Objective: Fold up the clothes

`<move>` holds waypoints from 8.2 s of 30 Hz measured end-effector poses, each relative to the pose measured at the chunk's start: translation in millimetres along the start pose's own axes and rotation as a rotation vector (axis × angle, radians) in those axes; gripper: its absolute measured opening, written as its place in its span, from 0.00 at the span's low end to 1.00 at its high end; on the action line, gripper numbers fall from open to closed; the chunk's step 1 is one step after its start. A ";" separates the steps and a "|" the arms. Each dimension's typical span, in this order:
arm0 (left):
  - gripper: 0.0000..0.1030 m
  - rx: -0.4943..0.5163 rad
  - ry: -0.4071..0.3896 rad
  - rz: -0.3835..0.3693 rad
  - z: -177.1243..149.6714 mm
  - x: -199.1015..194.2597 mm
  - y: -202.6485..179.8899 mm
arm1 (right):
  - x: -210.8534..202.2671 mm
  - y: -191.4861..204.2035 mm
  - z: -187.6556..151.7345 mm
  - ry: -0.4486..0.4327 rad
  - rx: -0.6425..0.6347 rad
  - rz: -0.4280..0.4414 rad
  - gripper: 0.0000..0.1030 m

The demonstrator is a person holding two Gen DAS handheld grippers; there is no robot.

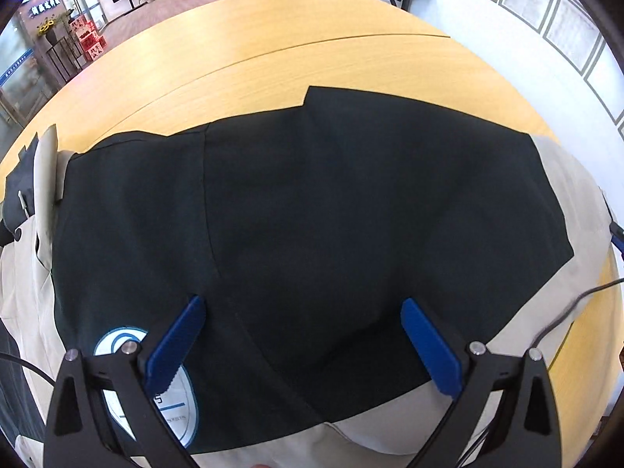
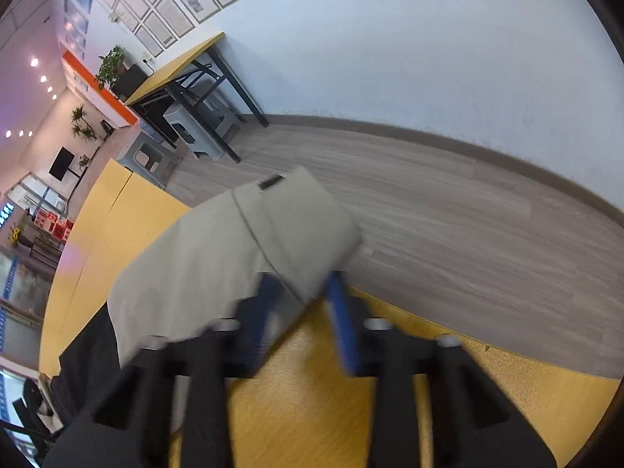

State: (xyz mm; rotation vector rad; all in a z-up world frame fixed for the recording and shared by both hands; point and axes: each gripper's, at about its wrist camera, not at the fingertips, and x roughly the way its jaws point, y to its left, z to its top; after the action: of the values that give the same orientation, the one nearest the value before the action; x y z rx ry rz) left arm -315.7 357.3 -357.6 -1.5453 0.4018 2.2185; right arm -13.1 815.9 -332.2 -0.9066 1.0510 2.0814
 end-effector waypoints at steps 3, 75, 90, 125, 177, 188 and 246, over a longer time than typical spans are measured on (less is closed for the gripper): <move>1.00 0.004 -0.002 0.001 0.5 0.3 0.5 | 5.6 0.3 3.3 0.008 0.015 0.026 0.12; 1.00 -0.449 -0.370 0.101 -242.1 -290.7 409.9 | -170.1 445.2 -639.9 0.222 -1.431 0.896 0.69; 1.00 -0.519 -0.053 0.207 -220.0 -125.7 380.6 | -1.5 323.7 -356.0 0.280 -0.993 0.398 0.63; 1.00 -1.518 -0.459 -0.032 -469.9 -302.9 559.9 | -144.2 469.1 -554.7 0.405 -1.119 0.686 0.82; 0.08 -1.726 -0.595 0.037 -549.2 -299.2 668.7 | -150.9 457.9 -603.2 0.500 -1.150 0.641 0.82; 0.07 -1.172 -0.715 0.020 -357.3 -399.9 549.5 | -159.1 446.5 -572.3 0.451 -1.073 0.707 0.82; 0.50 -0.829 -0.220 -0.119 -275.0 -160.8 339.1 | -19.6 371.6 -348.6 0.406 -0.826 0.460 0.04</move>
State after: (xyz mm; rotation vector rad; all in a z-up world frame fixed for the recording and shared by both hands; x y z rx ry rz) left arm -204.0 -90.7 -300.3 -1.5721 -0.7496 2.5591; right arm -186.6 336.6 -318.2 -1.6587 0.5839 2.8735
